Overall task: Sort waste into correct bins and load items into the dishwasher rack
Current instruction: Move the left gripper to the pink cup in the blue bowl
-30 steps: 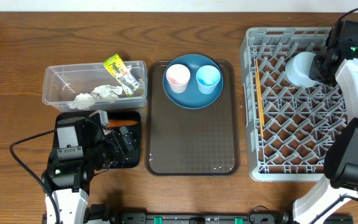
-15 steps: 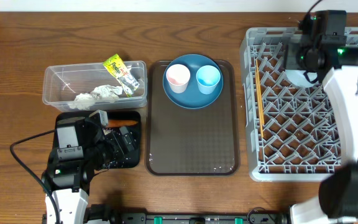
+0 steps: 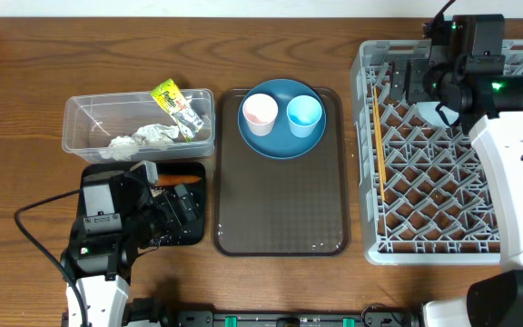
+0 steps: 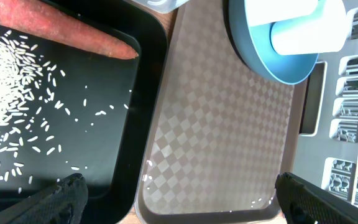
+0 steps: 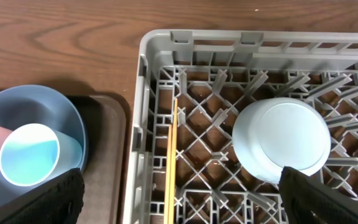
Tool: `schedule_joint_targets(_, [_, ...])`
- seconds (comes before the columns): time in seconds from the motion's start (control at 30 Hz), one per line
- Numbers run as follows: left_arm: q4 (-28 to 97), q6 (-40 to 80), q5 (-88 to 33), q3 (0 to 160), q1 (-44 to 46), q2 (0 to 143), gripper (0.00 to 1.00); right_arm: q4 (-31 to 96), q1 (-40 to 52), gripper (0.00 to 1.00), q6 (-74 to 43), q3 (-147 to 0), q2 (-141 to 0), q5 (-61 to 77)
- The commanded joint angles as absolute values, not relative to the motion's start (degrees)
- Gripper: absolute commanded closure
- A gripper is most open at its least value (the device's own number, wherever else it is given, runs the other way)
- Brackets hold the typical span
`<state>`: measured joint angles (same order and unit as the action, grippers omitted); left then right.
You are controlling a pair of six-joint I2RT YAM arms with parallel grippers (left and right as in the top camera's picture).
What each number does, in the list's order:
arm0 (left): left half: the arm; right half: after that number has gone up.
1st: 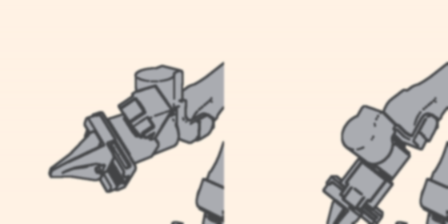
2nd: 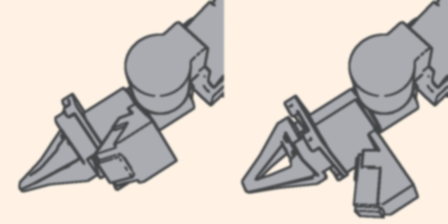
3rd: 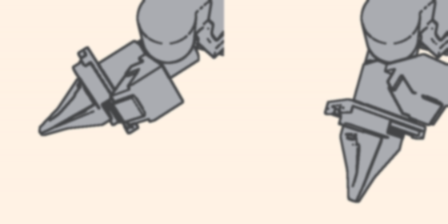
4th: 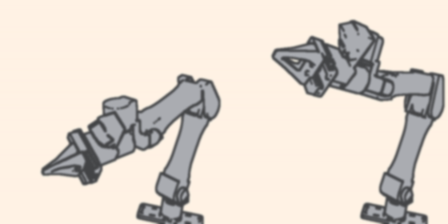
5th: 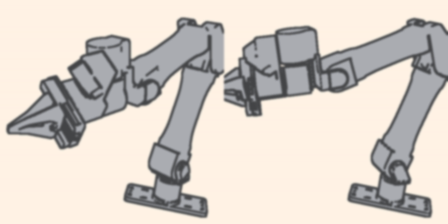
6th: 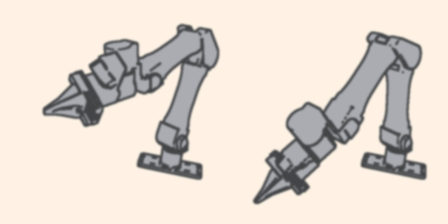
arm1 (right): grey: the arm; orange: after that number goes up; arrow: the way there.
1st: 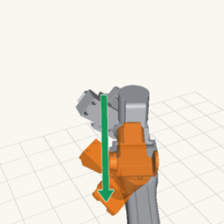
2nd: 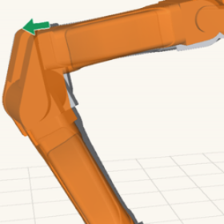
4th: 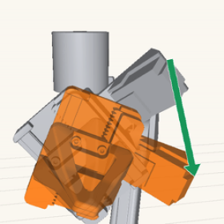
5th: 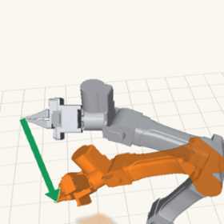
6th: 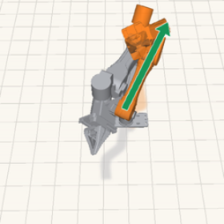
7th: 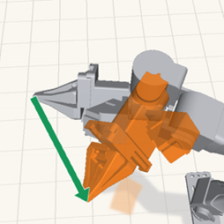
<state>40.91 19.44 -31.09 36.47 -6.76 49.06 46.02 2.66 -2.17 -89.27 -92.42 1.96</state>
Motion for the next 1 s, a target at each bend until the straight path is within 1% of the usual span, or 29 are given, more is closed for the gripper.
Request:
schedule_joint_targets(0.0, [40.99,18.87,-30.5,37.36,-7.05,48.97,0.01,46.11,3.29,0.01,-2.07,-89.27,-92.58,2.42])
schedule_joint_targets(0.2, [40.75,18.94,-30.52,37.36,-7.05,48.97,0.01,46.13,3.38,0.01,-2.07,-89.27,-92.58,2.39])
schedule_joint_targets(0.3, [33.3,19.11,-30.59,37.36,-7.05,48.97,0.01,46.11,3.38,0.01,-2.09,-89.27,-92.58,2.39])
schedule_joint_targets(0.4, [29.23,20.21,-30.7,37.36,-7.05,48.95,0.01,46.11,3.36,0.01,-2.07,-89.27,-92.58,2.39])
schedule_joint_targets(0.57, [23.44,21.28,-39.97,37.36,-6.13,49.23,0.02,46.13,3.38,0.01,-2.09,-89.27,-92.58,2.39])
schedule_joint_targets(0.77, [22.83,33.69,-36.93,37.36,-1.89,50.52,0.02,46.11,3.55,0.01,-2.07,-89.27,-92.58,2.39])
schedule_joint_targets(0.87, [22.81,34.63,-36.23,37.36,1.74,51.55,0.02,46.11,3.55,0.01,-2.07,-89.27,-92.58,2.39])
schedule_joint_targets(0.97, [22.76,34.87,-32.88,37.36,4.71,52.73,0.01,46.13,3.57,0.01,-2.09,-89.27,-92.58,2.39])
